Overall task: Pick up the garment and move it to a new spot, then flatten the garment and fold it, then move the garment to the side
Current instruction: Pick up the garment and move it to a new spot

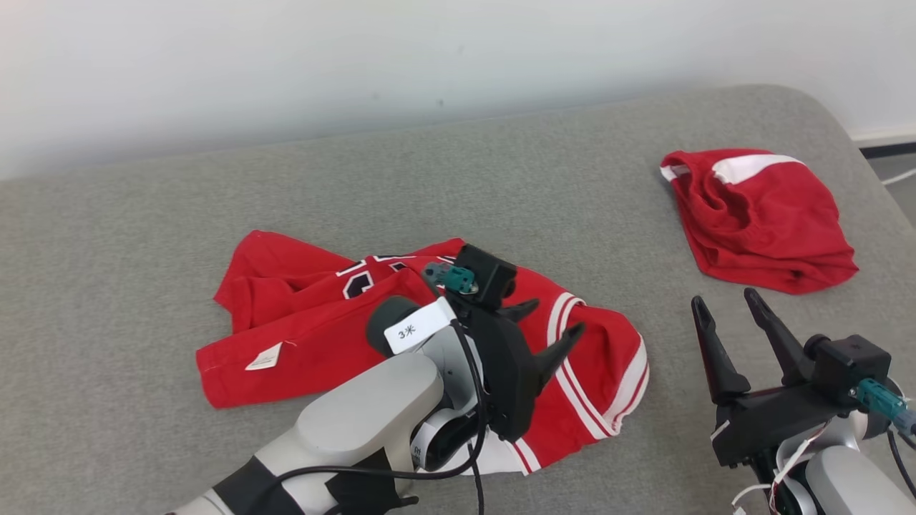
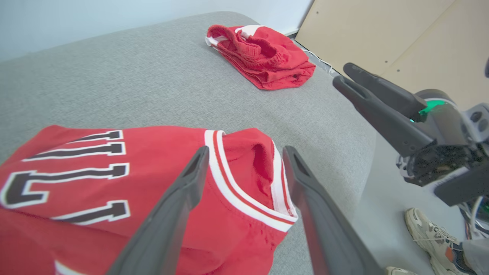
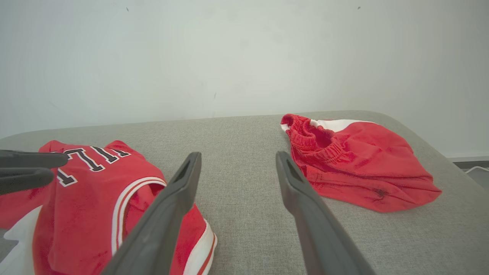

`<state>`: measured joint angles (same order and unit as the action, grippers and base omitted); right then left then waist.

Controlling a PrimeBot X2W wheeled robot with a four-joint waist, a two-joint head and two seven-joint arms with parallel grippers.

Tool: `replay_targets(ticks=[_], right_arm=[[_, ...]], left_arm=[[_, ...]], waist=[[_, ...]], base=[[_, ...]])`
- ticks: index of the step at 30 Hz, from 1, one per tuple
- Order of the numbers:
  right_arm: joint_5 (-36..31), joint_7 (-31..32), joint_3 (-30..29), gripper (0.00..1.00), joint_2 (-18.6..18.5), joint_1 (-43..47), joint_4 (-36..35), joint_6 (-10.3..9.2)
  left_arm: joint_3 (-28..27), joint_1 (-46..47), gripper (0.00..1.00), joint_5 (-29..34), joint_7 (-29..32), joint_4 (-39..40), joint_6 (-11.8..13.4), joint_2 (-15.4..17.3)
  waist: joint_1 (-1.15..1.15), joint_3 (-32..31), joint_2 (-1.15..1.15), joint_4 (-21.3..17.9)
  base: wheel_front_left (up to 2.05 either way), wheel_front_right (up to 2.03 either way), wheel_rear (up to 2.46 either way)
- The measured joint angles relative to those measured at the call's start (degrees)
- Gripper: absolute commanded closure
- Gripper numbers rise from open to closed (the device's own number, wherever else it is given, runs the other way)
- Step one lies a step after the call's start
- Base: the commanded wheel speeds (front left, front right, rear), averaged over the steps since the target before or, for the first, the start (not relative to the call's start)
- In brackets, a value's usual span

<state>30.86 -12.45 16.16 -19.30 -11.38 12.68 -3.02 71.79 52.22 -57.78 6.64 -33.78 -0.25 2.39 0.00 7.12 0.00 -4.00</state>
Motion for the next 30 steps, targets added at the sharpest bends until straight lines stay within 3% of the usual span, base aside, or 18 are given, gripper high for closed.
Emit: replay_targets(ticks=[9,15,22,30], right_arm=[[1.1,-0.18,0.66,0.0,0.53,2.98,-0.87,0.97],[2.43,-0.19,0.87,0.0,0.93,6.27,-2.88,1.27],[3.63,0.11,1.12,0.0,1.53,6.92,-4.77,1.59],[4.43,1.7,3.0,0.0,2.6,8.72,-6.93,2.27]], left_arm=[[-0.11,-2.98,0.0,3.04,-5.99,-3.16,3.59,0.12],[-1.08,-4.01,0.0,5.99,-11.38,-3.21,6.37,3.13],[-3.67,-6.99,0.0,7.26,-16.96,-3.27,7.31,6.5],[-8.31,-11.34,0.0,8.2,-18.79,-6.83,7.36,8.96]], waist=[[0.0,-2.29,0.0,3.25],[0.0,-3.4,0.0,5.35],[0.0,-4.09,0.0,7.95],[0.0,-4.8,-0.01,9.55]], base=[[0.0,0.0,0.0],[0.0,0.0,0.0],[0.0,0.0,0.0],[0.0,0.0,0.0]])
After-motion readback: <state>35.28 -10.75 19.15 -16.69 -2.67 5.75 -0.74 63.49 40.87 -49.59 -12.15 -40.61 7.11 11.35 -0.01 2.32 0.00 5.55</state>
